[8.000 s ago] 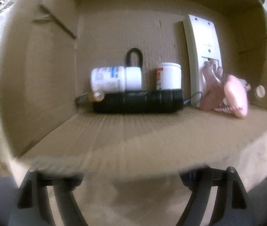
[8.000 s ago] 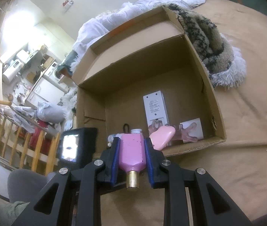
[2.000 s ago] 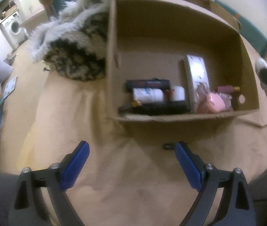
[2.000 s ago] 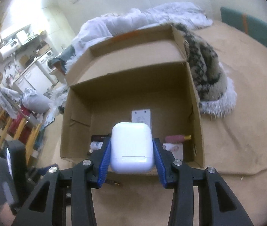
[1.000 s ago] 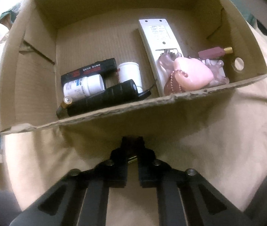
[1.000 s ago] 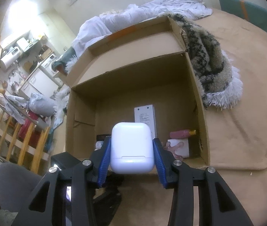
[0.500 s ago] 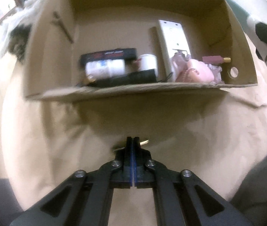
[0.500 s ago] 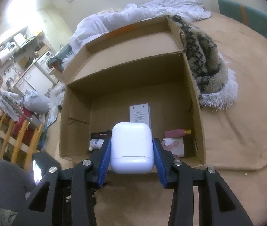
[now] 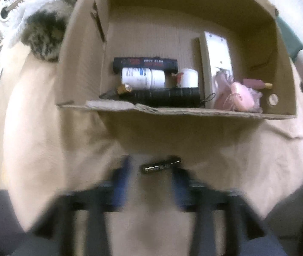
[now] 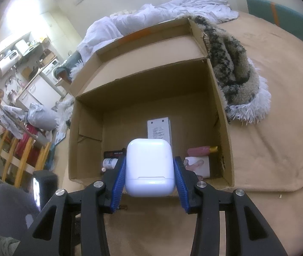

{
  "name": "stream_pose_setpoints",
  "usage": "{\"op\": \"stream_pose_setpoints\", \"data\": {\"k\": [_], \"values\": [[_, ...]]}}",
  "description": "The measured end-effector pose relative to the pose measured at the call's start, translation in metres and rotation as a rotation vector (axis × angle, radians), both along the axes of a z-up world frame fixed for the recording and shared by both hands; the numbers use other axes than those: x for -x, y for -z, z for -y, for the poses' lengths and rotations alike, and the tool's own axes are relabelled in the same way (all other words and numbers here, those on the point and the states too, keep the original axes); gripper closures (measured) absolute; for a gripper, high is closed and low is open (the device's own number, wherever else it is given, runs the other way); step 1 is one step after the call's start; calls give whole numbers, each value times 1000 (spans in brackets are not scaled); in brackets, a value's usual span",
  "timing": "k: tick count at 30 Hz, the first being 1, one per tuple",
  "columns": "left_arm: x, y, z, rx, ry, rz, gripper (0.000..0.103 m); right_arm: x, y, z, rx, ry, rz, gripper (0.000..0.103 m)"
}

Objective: Organize rigid objects
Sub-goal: 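Lift the white earbud case with the right tool while the left tool reaches the AA battery, then grasp the black AA battery on the blanket with the left tool, then carry the battery and earbud case into the box with both tools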

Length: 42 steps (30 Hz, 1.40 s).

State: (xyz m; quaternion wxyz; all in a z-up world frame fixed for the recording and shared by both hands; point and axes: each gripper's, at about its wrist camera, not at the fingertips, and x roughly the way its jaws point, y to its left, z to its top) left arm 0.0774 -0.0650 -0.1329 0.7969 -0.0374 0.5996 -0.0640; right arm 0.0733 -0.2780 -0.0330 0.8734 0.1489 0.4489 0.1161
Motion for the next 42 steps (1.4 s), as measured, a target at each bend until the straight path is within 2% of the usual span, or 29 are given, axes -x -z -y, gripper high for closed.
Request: {"op": "stream_pose_setpoints", "data": {"k": [1, 10, 12, 13, 14, 16, 21, 23, 26, 30, 34, 38, 42], "values": [[0, 2, 2, -27, -11, 13, 32, 0, 0, 0, 0, -1, -1, 58], [-2, 19, 29, -162, -7, 17, 33, 0, 0, -1, -2, -1, -4, 58], [0, 19, 38, -168, 11, 26, 44, 0, 1, -1, -1, 0, -4, 58], [1, 18, 40, -166, 28, 36, 60, 0, 1, -1, 0, 0, -5, 58], [4, 18, 43, -170, 41, 44, 64, 1, 1, -2, 2, -1, -6, 58], [4, 17, 52, -188, 60, 50, 64, 1, 2, -2, 4, -1, -7, 58], [16, 11, 58, -178, 69, 61, 64, 1, 2, -2, 4, 3, -12, 58], [26, 3, 51, -170, 58, 60, 64, 0, 2, -1, 6, 5, -14, 58], [35, -27, 45, -145, 65, 83, 64, -1, 0, 1, 7, 6, -9, 58], [53, -75, 40, -126, 100, 182, 64, -1, -1, 0, 7, 3, -4, 58], [55, -113, 34, -121, 92, 286, 64, -2, -5, -5, 39, -20, 18, 58], [32, -133, 31, -126, 76, 364, 64, -9, -5, -8, 61, -38, 29, 58], [7, -129, 26, -133, 52, 391, 64, -24, -3, -11, 88, -46, 38, 58]]}}
